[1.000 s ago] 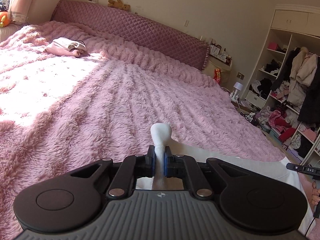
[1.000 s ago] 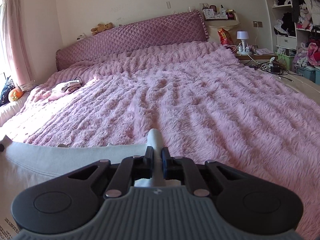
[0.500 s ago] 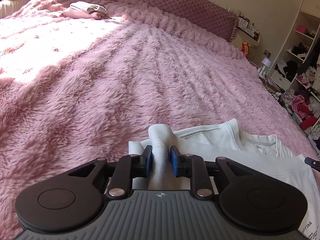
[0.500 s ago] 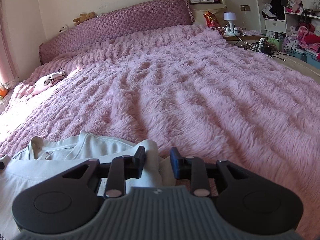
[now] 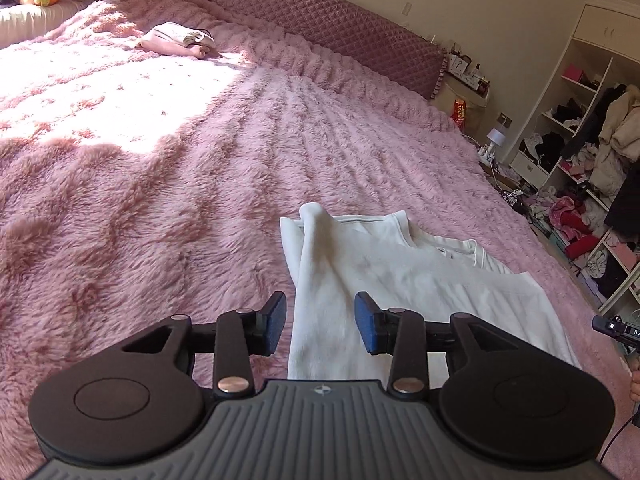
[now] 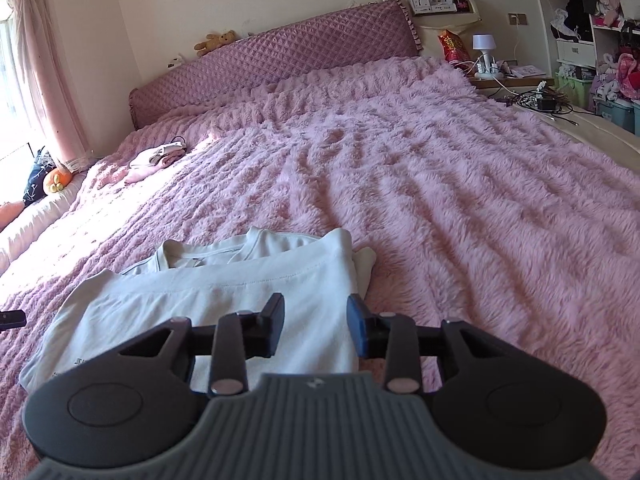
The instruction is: Fold small clothes
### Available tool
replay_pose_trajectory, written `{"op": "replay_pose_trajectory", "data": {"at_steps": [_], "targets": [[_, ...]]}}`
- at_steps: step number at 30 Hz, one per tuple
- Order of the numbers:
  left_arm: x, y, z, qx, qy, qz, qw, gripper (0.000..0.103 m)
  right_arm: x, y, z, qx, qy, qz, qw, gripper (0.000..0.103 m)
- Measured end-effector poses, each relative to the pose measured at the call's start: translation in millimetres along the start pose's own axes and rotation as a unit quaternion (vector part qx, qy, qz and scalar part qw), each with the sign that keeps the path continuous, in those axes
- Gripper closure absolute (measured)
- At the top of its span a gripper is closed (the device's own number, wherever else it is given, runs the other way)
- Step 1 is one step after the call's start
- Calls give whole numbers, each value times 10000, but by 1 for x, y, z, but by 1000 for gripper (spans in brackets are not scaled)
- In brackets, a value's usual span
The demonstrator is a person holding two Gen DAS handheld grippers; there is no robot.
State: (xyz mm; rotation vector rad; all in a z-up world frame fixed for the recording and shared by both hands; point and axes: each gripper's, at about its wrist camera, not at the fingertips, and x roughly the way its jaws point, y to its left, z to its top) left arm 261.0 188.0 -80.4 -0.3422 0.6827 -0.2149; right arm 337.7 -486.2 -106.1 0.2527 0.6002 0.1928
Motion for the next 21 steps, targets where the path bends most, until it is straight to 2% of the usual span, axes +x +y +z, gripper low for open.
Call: {"op": "replay_pose_trajectory", "data": {"at_steps": [1, 4, 7, 11, 17, 18, 19, 20, 21], "targets": [[-5, 1, -6, -4, 44, 10, 10000, 50, -9, 2, -5, -12, 23, -14, 10000, 59], [-8, 7, -26, -79, 239, 114, 9996, 49, -34, 11, -32, -158, 112, -73, 9998, 58], [-2, 16, -38, -383, 391, 113, 9984, 49, -45, 13, -57, -284, 212, -295, 9989, 58], [10, 30, -44, -899, 627, -291, 9935, 50, -45, 5, -76, -56, 364, -509, 9980, 58], [26, 32, -48, -951, 825, -357, 9914, 50, -30, -1, -84, 100, 560, -409, 9975, 59], [27, 33, -50, -975, 812, -389, 9912, 52, -28, -1, -85, 105, 590, -403, 9974, 62], [27, 32, -51, -958, 788, -411, 9914, 59, -24, -1, -85, 137, 635, -378, 9972, 74], [27, 31, -51, -887, 739, -398, 9925, 66, -20, -2, -85, 187, 677, -299, 9971, 91], [26, 28, -52, -777, 695, -352, 9939, 84, -19, 0, -86, 174, 683, -296, 9971, 98]]}}
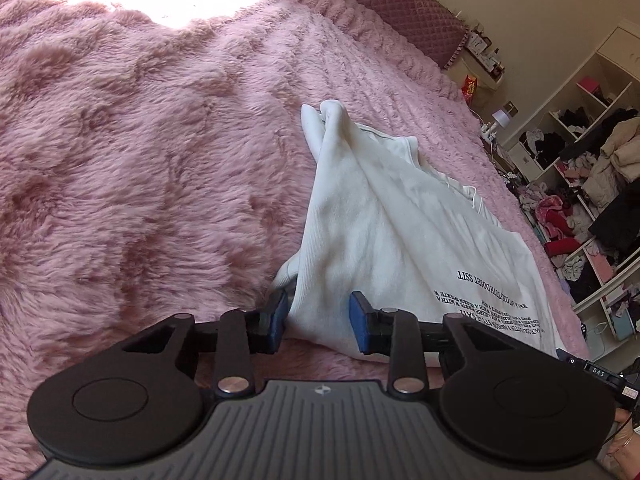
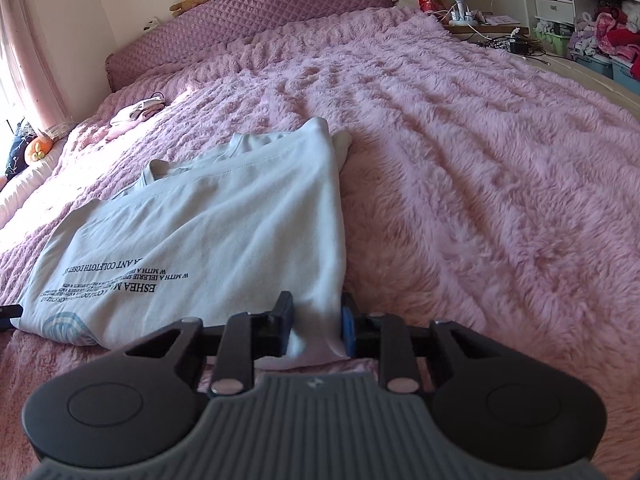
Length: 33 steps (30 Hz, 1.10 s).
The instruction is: Fold small clothes
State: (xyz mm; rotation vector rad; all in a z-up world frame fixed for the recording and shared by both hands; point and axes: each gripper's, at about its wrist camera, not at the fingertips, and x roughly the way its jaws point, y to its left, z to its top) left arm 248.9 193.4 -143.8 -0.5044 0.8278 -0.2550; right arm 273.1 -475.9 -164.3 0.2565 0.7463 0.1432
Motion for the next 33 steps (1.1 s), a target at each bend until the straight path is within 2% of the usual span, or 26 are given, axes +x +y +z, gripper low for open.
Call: {"op": "replay_pose_trajectory", "data": {"at_steps": [1, 3, 5, 8, 12, 14, 17, 19, 21, 23, 24, 26, 27, 30, 33], "targets": [[-1, -2, 0, 36, -18, -30, 10000, 90, 0, 2, 0, -54, -4, -28, 10000, 99], [-8, -11, 1, 201, -190, 123, 9995, 95, -3, 6, 3, -138, -50, -55, 9999, 101], [-18, -19, 8, 372, -241, 229, 9988, 96, -13, 9, 9, -282, -177, -63, 9994, 102], [-25, -32, 16, 782, -78, 464, 9958, 97, -29, 3, 25, -428, -286, 18, 9987, 103], [-6, -34, 8, 1083, 446, 801, 9899, 97, -23, -1, 23, -716, -7, -68, 9974, 103], [6, -27, -1, 937, 597, 870, 9900, 97, -14, -3, 13, -719, 154, -149, 9972, 103], [10, -16, -5, 622, 542, 784, 9935, 96, -4, -11, -4, -459, 193, -170, 9986, 103], [8, -12, -5, 532, 541, 702, 9946, 93, -1, -15, -9, -327, 151, -156, 9992, 103], [3, -12, -3, 627, 555, 819, 9931, 81, 1, -17, -11, -244, 148, -157, 9995, 103], [-2, -16, -2, 751, 513, 895, 9918, 78, 2, -15, -10, -303, 171, -196, 9992, 99], [-5, -19, -2, 793, 494, 978, 9908, 72, 2, -15, -9, -332, 169, -236, 9990, 97], [-14, -26, -4, 932, 418, 1102, 9886, 72, 0, -16, -6, -303, 157, -301, 9990, 83], [-16, -32, -4, 1041, 397, 1187, 9867, 72, -3, -16, -4, -237, 118, -339, 9991, 80], [-29, -48, -7, 1362, 305, 1397, 9803, 72, -16, -14, 0, -148, -52, -430, 9990, 79], [-43, -62, -7, 1504, 231, 1413, 9782, 71, -34, -5, 4, -177, -261, -500, 9983, 78]]}}
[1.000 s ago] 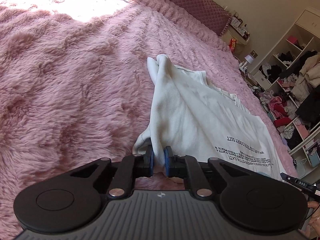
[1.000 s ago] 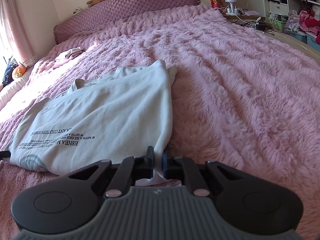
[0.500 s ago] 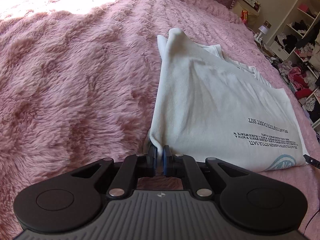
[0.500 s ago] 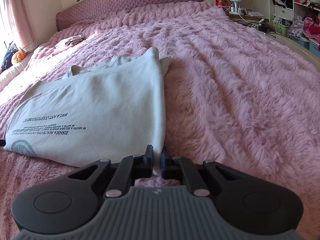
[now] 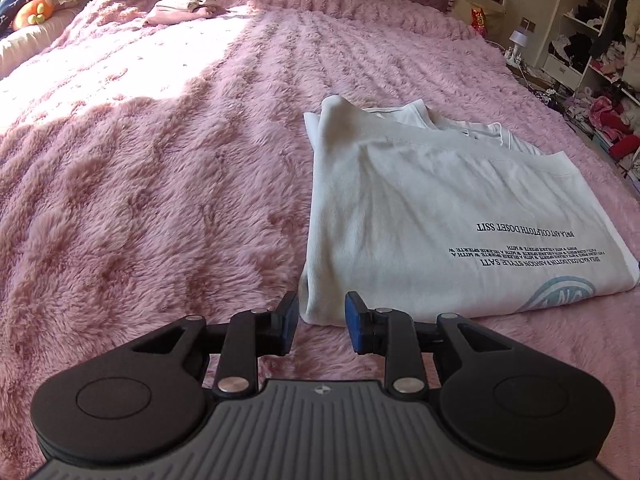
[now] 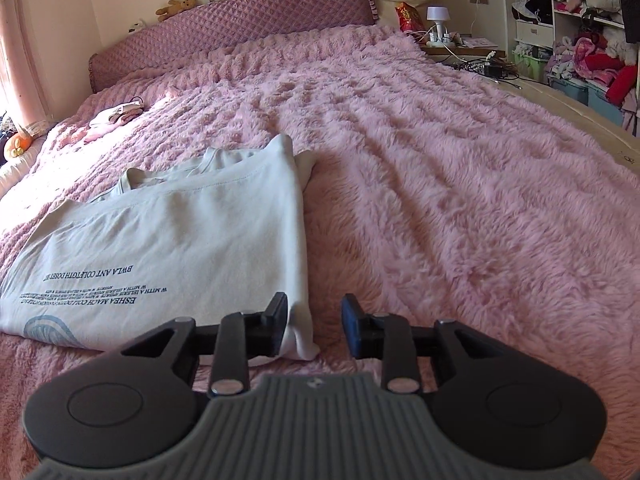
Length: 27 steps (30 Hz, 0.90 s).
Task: Fold small clothes
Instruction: 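Move both open grippers over the folded sweatshirt to its edge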
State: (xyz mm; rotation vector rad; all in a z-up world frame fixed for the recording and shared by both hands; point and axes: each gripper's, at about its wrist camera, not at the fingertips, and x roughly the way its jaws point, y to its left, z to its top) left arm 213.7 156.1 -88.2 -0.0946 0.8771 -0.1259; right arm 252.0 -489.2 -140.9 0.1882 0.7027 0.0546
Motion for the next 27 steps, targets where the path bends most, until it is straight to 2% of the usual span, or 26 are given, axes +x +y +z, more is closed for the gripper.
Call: {"op": "replay_pose_trajectory", "data": {"at_steps": [6, 12, 17, 19, 21, 24, 27], "targets": [[-20, -16, 10, 55, -217, -172, 9996, 66, -22, 29, 14, 3, -311, 401, 9987, 75], [-10, -28, 18, 27, -279, -331, 9991, 65, -12, 80, 27, -203, -386, 859, 9953, 69], [9, -27, 21, -314, -318, -571, 9974, 62, 29, 118, 39, -272, -284, 891, 9952, 69], [16, -24, 27, -526, -427, -786, 9946, 61, 51, 130, 44, -286, -210, 876, 9955, 69], [26, -23, 41, -767, -641, -1164, 9882, 55, 74, 145, 52, -348, -171, 807, 9960, 69], [47, -26, 62, -866, -716, -1182, 9866, 53, 107, 166, 68, -545, -139, 590, 9967, 69], [73, -24, 71, -991, -567, -1093, 9874, 53, 139, 187, 87, -670, -140, 441, 9967, 69]]}}
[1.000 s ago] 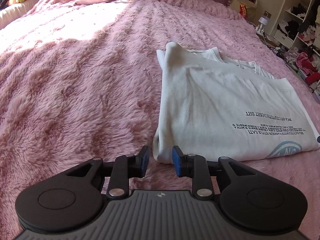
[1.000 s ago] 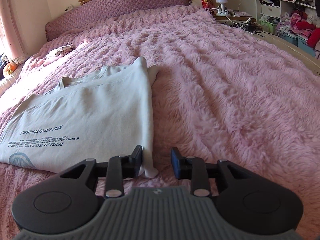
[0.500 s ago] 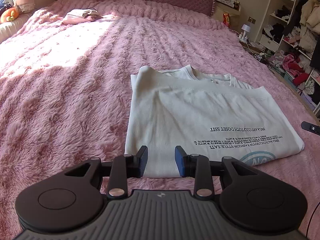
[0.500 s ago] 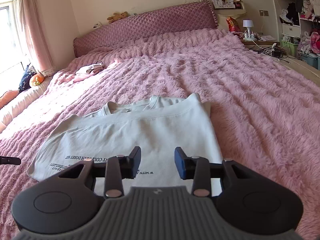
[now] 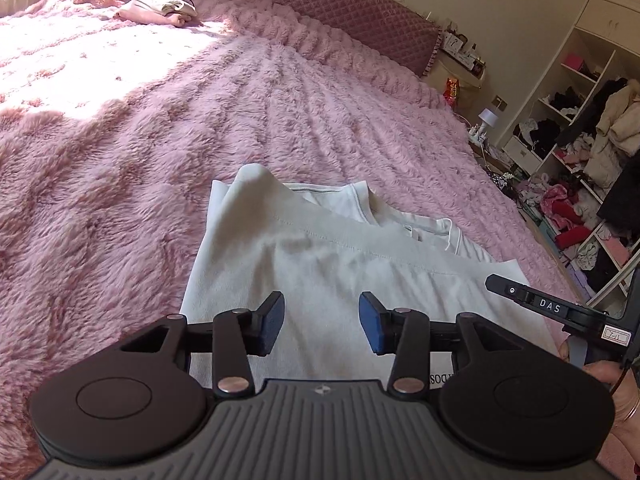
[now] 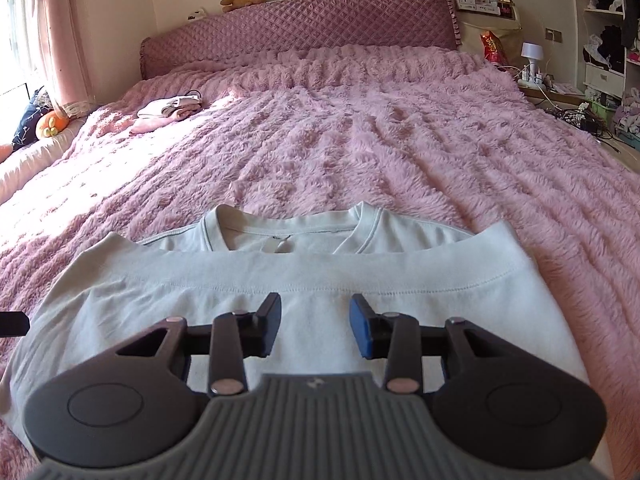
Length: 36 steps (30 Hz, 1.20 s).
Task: Fold small clothes
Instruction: 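Move both open grippers over the folded sweatshirt to its edge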
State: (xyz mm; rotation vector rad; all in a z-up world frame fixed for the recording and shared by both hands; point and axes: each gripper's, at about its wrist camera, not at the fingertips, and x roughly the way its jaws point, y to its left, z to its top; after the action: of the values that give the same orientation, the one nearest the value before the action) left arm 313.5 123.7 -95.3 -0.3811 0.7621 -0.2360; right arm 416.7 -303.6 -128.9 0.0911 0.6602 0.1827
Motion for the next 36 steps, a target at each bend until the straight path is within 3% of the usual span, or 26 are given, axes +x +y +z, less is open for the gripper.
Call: {"op": "replay_pose_trajectory", "data": {"at_steps": [8, 15, 23, 36], "targets": [[23, 13, -12, 182, 212, 8, 9996, 53, 89, 39, 38, -600, 296, -488, 9966, 66], [25, 10, -13, 311, 285, 20, 9991, 53, 124, 46, 31, -801, 593, -860, 9913, 66], [19, 6, -7, 276, 360, 82, 9989, 53, 71, 50, 3, -939, 508, -652, 9922, 66], [-14, -5, -16, 361, 459, 153, 9982, 49, -43, 60, -73, -1340, 1068, -262, 9849, 66]]}}
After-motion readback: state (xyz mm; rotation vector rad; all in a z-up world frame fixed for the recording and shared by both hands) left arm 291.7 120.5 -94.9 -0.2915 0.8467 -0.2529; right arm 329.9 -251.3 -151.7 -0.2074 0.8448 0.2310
